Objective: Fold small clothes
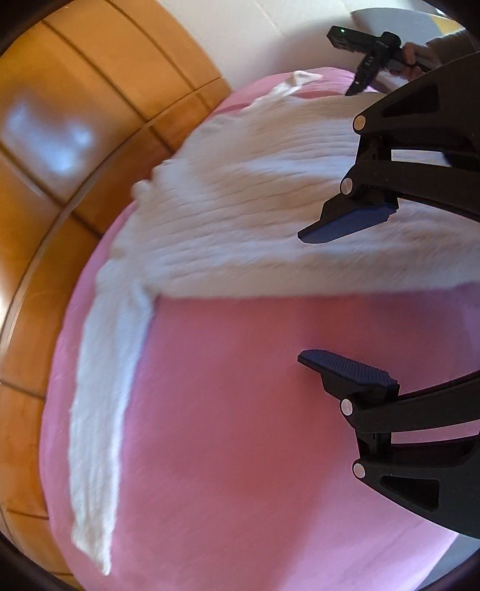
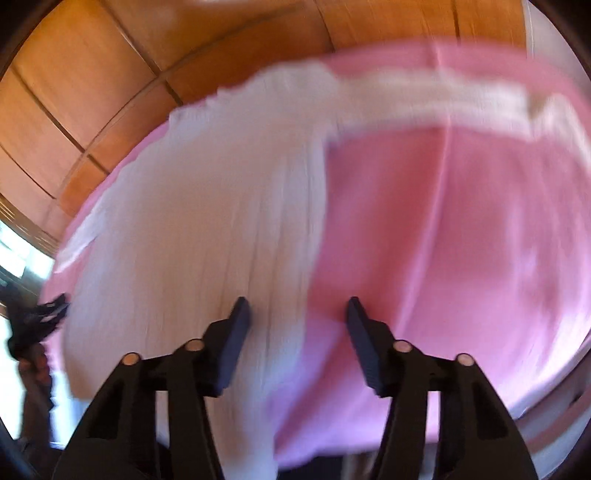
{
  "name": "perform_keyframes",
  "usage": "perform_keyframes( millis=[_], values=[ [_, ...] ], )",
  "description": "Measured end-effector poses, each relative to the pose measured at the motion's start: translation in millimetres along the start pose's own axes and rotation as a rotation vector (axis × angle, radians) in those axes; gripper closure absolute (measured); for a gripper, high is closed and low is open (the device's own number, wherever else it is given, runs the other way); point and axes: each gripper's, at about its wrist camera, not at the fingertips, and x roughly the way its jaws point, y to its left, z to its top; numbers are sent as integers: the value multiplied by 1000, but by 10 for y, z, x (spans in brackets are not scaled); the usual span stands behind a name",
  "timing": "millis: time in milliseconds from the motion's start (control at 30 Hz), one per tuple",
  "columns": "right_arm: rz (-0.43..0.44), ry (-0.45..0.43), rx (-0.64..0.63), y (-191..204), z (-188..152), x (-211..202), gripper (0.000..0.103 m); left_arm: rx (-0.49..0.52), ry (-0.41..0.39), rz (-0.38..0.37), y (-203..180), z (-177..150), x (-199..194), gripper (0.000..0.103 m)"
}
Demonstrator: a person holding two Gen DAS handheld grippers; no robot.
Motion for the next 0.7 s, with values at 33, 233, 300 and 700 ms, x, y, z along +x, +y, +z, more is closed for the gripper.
perform_keyframes(
  millis=[33, 233, 300, 700],
  values=[
    [61, 17, 7, 8, -102, -5, 50, 12, 10, 12, -68, -59, 31, 45],
    [326, 87, 141, 14, -308, 218, 40, 36, -2, 54, -244, -297, 31, 50],
    [300, 97, 97, 89, -278, 191, 64, 68, 16, 95, -325, -311, 85, 82],
    [-160, 192, -367, 465, -301, -283, 49, 233, 64, 238, -583, -519, -42, 98]
  ],
)
